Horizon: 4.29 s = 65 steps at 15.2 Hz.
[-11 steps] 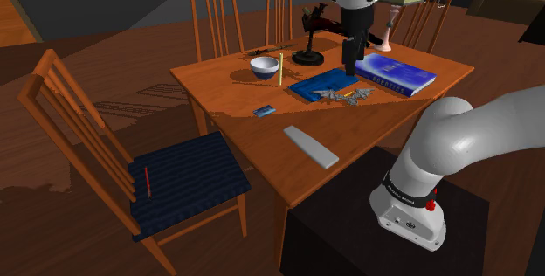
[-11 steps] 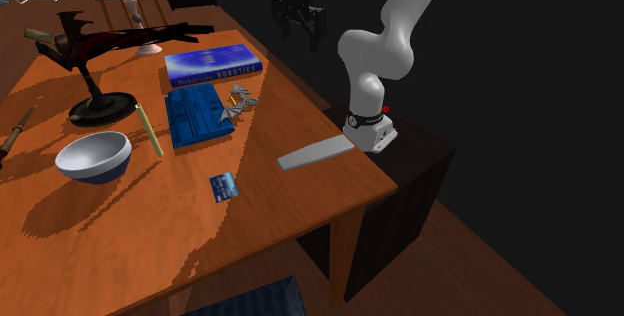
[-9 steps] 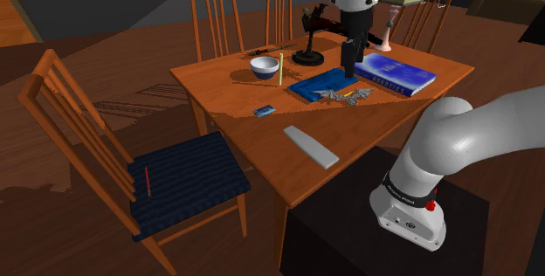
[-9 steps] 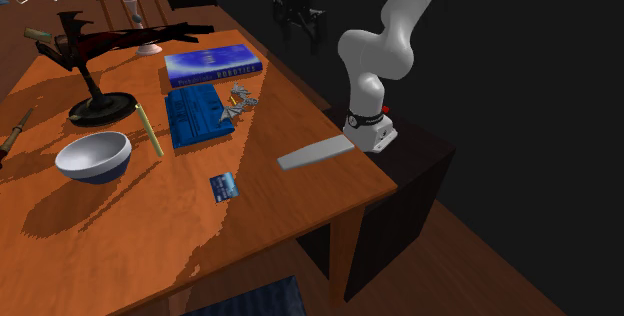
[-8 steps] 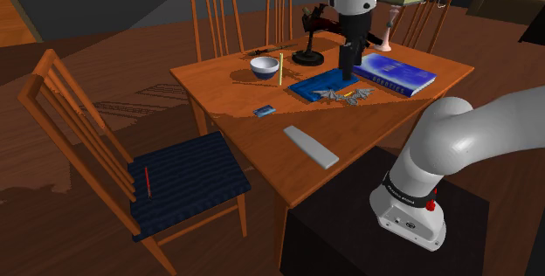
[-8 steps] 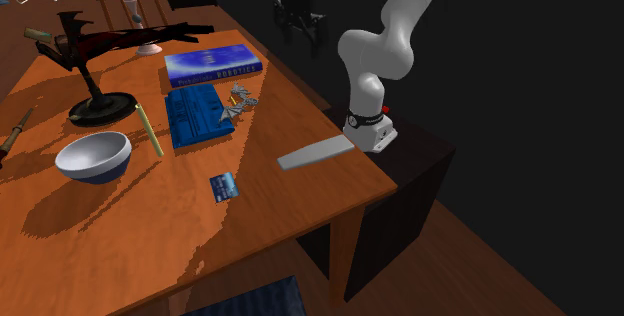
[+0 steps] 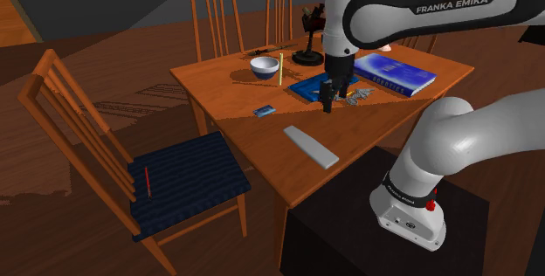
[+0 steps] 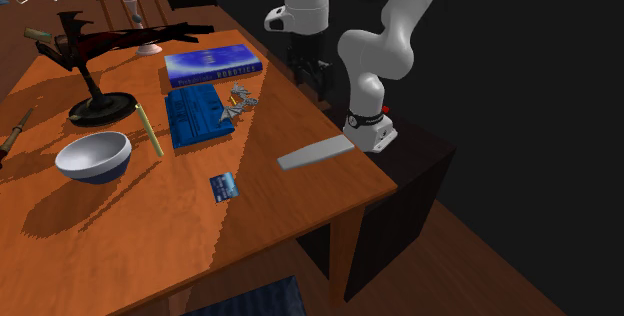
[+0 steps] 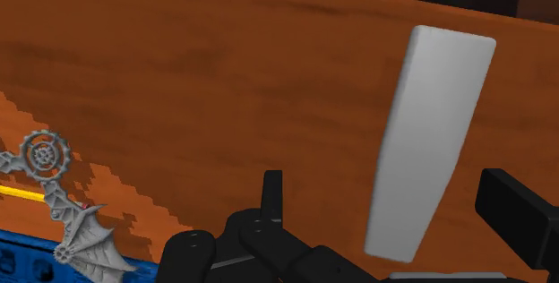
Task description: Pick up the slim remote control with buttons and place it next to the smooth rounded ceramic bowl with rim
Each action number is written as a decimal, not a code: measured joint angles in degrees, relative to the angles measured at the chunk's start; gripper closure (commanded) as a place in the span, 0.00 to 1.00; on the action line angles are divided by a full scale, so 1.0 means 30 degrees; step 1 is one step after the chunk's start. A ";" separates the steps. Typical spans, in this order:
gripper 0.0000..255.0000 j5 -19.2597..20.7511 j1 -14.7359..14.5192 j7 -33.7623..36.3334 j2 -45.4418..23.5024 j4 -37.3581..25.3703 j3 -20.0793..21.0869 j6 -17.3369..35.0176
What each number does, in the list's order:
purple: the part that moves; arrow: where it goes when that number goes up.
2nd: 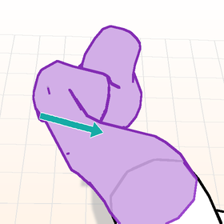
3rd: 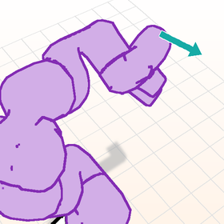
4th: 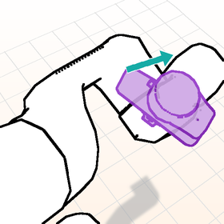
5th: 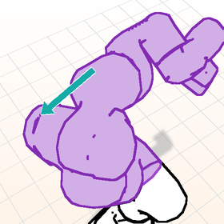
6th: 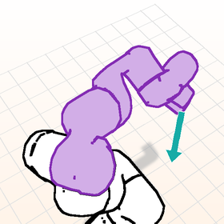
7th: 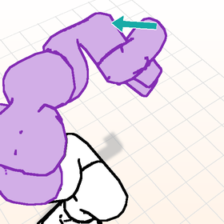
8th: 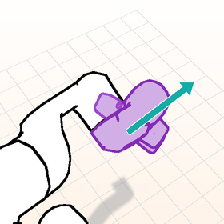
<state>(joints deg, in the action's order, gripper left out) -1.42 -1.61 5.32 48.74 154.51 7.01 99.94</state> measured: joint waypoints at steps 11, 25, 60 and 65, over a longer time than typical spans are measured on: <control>0.00 -0.3276 -0.0694 0.4556 -0.3728 0.3438 0.2757 0.8982; 1.00 -0.3546 -0.0672 0.4675 -0.5546 0.4242 0.3169 1.1682; 1.00 -0.2645 -0.0498 0.4710 -0.1534 -0.0011 0.1998 0.3438; 1.00 -0.2199 0.0001 0.4465 -0.3153 -0.1738 0.1791 0.3323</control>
<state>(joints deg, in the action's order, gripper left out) -8.01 -1.61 18.72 39.28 149.30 12.38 109.91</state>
